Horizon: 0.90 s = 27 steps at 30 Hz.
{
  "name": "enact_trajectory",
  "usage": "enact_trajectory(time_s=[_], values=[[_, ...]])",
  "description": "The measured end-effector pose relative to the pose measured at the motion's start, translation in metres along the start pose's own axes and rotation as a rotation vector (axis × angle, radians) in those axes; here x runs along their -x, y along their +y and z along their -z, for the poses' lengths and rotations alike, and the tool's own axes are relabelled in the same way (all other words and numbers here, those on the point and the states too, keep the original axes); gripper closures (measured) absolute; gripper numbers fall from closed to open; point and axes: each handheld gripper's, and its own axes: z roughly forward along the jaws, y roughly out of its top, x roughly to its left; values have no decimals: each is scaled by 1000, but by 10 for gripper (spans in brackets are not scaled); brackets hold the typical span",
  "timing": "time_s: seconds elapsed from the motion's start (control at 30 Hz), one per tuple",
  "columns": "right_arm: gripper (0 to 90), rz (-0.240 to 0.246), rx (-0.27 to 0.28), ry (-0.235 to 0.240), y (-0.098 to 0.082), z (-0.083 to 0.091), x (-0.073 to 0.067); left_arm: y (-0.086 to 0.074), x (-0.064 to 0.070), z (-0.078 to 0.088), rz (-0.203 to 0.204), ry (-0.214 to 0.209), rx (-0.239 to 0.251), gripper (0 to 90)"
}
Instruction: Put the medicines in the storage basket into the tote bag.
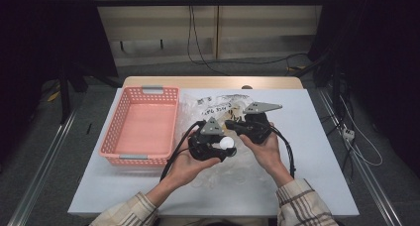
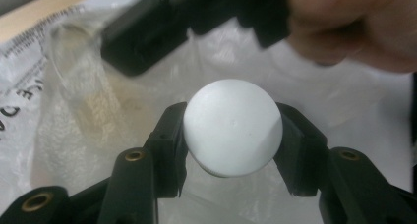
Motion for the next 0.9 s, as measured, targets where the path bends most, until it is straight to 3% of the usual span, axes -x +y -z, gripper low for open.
enact_trajectory(time_s=[0.2, 0.43, 0.63, 0.67, 0.8, 0.87, 0.9], values=[[900, -5, -4, -11, -2, 1, 2, -6, -12, -21, 56, 33, -24, 511], [900, 0, -28, -11, -8, 0, 1, -14, -20, -39, 82, 72, -55, 511], [900, -10, -37, 14, -15, 6, 0, -17, -23, -54, 83, 87, -61, 510], [900, -9, -43, 17, -17, 7, 0, -17, -22, -56, 83, 117, -71, 510], [900, -16, -52, 12, -21, 8, 4, -18, -25, -63, 81, 108, -50, 510], [900, -22, -59, 8, -24, 9, 6, -18, -25, -65, 70, 133, -52, 510], [900, -23, -63, 7, -25, 9, 7, -18, -26, -66, 70, 115, -44, 509]])
